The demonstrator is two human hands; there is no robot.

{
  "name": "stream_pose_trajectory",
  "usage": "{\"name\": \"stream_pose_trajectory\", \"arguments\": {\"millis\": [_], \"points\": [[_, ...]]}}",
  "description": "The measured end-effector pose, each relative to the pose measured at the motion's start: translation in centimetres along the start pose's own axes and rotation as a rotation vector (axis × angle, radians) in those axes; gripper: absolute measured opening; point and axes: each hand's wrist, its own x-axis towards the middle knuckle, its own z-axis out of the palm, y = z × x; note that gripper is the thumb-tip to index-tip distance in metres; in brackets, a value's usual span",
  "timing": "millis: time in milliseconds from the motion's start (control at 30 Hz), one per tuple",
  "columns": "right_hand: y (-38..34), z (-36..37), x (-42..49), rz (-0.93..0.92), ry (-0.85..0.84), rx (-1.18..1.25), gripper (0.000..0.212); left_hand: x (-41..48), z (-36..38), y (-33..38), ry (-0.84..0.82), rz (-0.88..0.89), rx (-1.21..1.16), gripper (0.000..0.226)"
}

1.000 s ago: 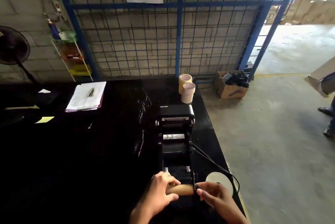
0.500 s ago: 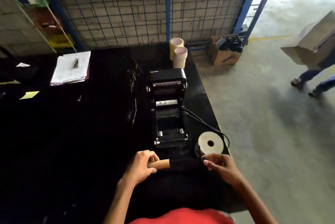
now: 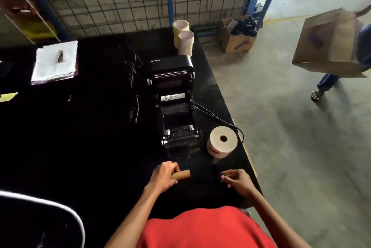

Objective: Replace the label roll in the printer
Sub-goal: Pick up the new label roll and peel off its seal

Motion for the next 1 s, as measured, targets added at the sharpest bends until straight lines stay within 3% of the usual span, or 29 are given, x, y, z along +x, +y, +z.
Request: {"name": "stream_pose_trajectory", "arguments": {"millis": [100, 200, 267, 333, 467, 633, 800, 1000], "points": [[-1.2, -0.1, -0.7, 0.012, 0.123, -0.210, 0.024, 0.3, 0.2, -0.1, 0.019, 0.023, 0.058, 0.045], [-2.7, -0.9, -1.8, -0.045, 0.361, -0.285, 0.017, 0.6, -0.3, 0.5, 0.052, 0.026, 0.024, 0.047], [-4.2, -1.7, -2.4, -0.174, 0.553, -0.295, 0.018, 1.1, -1.0, 1.9, 0.085, 0.019, -0.113, 0.037], [-5.7, -2.5, -2.3, -0.284, 0.657, -0.381, 0.034, 2.0, -1.7, 4.0, 0.082, 0.022, -0.331, 0.032], [-8.1, -3.2, 0.3, -0.280, 0.554, -0.580, 0.064, 4.1, -3.1, 8.7, -0.022, 0.020, -0.649, 0.039], [-9.5, -3.0, 1.9, -0.206, 0.444, -0.630, 0.088, 6.9, -2.2, 10.6, -0.074, -0.015, -0.700, 0.050], [-9.6, -2.8, 1.3, -0.275, 0.416, -0.624, 0.067, 7.1, -2.2, 10.5, -0.054, -0.029, -0.751, 0.041], [-10.1, -3.1, 1.4, -0.306, 0.320, -0.636, 0.066, 6.5, -2.4, 10.8, -0.067, -0.017, -0.790, 0.041]]}}
